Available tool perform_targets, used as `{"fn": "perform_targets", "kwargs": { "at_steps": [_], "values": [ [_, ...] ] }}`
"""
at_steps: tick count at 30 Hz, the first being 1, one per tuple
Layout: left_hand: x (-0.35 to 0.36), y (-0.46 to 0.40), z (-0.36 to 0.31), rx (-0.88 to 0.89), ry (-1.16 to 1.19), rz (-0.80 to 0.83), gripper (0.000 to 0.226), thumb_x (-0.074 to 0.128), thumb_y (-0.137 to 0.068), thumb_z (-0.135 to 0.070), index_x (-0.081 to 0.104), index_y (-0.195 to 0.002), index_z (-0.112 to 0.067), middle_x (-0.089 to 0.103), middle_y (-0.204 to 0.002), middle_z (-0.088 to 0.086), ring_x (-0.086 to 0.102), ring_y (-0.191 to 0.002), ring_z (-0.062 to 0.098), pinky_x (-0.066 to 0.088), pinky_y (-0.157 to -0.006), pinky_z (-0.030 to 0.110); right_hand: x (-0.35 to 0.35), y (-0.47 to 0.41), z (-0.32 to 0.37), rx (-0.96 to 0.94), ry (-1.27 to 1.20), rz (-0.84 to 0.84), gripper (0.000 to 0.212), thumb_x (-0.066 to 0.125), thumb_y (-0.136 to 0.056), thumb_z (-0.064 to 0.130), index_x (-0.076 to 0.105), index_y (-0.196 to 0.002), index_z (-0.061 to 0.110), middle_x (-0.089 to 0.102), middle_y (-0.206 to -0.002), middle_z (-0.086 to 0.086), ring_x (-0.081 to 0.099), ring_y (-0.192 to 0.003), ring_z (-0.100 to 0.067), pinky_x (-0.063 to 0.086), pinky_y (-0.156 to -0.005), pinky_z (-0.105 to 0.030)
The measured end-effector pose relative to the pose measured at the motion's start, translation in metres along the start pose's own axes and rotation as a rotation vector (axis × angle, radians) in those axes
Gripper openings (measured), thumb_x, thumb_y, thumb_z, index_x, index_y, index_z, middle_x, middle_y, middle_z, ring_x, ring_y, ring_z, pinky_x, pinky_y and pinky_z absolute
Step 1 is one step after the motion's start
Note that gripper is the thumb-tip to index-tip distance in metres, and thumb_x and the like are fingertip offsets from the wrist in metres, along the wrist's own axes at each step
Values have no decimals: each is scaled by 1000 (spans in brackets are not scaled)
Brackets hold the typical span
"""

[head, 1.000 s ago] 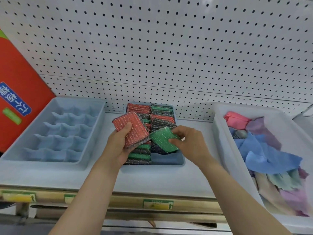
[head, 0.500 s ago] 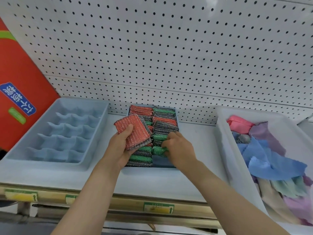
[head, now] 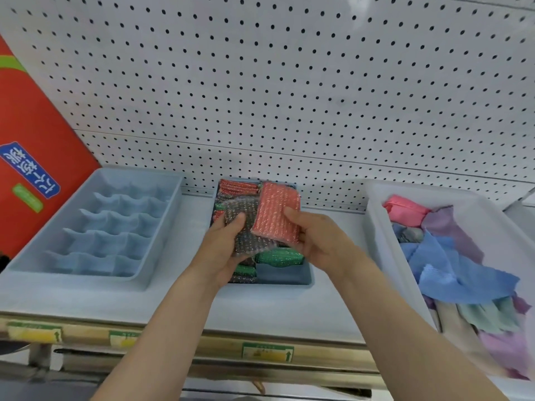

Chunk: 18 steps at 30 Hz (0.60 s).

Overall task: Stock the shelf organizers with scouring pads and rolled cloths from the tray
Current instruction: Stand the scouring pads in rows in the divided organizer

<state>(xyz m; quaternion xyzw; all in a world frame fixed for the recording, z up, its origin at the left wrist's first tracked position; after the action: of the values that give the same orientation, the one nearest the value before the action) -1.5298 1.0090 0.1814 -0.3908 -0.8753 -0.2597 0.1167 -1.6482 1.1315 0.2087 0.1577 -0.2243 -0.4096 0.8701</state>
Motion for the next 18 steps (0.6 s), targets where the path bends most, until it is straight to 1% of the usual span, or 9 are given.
{"fn": "perform_targets", "kwargs": {
  "at_steps": [2, 4, 6, 8, 10, 11, 13, 15, 18],
  "values": [
    [-13, -5, -1, 22, 102, -131, 26, 48, -103, -18, 57, -127, -14, 70, -118, 10, 67, -107, 29, 59, -78, 42, -14, 3, 5, -57, 3, -53, 12, 66, -93, 13, 69, -101, 5, 75, -92, -7, 71, -83, -19, 59, -82, -35],
    [-25, -9, -4, 57, 162, -237, 24, 48, -103, -17, 58, -124, -15, 69, -118, 9, 66, -106, 26, 58, -75, 40, -24, 9, 6, -176, 226, -88, 8, 71, -89, 14, 71, -96, 11, 75, -89, -4, 69, -80, -19, 58, -83, -37],
    [-33, -11, -6, 84, 194, -308, 20, 50, -102, -19, 59, -120, -19, 68, -118, 7, 66, -105, 24, 57, -77, 40, -27, 19, 2, -253, 562, -74, 9, 77, -83, 18, 73, -91, 17, 75, -85, 0, 68, -76, -14, 55, -75, -32],
    [-36, -11, -7, 102, 196, -345, 18, 50, -102, -20, 59, -118, -21, 68, -117, 4, 65, -106, 23, 56, -76, 38, -24, 22, -8, -312, 987, -72, 7, 78, -82, 25, 72, -87, 23, 72, -82, 7, 66, -76, -11, 50, -70, -25],
    [-35, -10, -7, 111, 192, -339, 21, 50, -102, -20, 58, -121, -20, 68, -119, 4, 64, -109, 24, 56, -76, 38, -19, 20, -20, -446, 1386, -117, 11, 75, -83, 31, 68, -81, 23, 63, -79, 8, 56, -79, -16, 42, -63, -29],
    [-33, -9, -8, 112, 186, -329, 23, 50, -102, -20, 57, -124, -19, 67, -119, 5, 64, -109, 24, 56, -76, 38, -16, 19, -24, -511, 1503, -146, 14, 74, -83, 32, 66, -81, 21, 58, -79, 8, 50, -83, -17, 36, -62, -29],
    [-31, -7, -8, 112, 167, -320, 25, 50, -103, -20, 56, -127, -18, 67, -119, 4, 64, -107, 24, 55, -74, 37, -12, 17, -27, -584, 1598, -170, 13, 72, -85, 31, 66, -85, 19, 53, -84, 6, 49, -91, -18, 34, -64, -28],
    [-31, -5, -9, 113, 159, -313, 25, 50, -103, -20, 57, -126, -18, 67, -119, 4, 64, -105, 23, 55, -74, 37, -7, 18, -22, -614, 1649, -174, 8, 68, -87, 25, 68, -93, 19, 56, -92, 2, 54, -96, -21, 36, -63, -28],
    [-35, -3, -10, 112, 154, -310, 27, 50, -102, -20, 56, -129, -18, 67, -121, 4, 64, -108, 23, 56, -78, 40, -2, 18, -15, -640, 1782, -186, 14, 65, -88, 14, 68, -99, 22, 58, -100, 0, 58, -89, -23, 38, -60, -29]
  ]
}}
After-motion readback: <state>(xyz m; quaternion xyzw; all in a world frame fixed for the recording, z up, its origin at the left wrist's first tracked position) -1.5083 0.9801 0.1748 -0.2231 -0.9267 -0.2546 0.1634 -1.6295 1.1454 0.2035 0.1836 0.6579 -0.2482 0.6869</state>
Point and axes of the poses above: each hand's wrist, its own y-axis away from the middle knuckle, its own x-axis out of the palm, z = x × y, the point moved 2 cm from there along -y, towards the middle knuckle
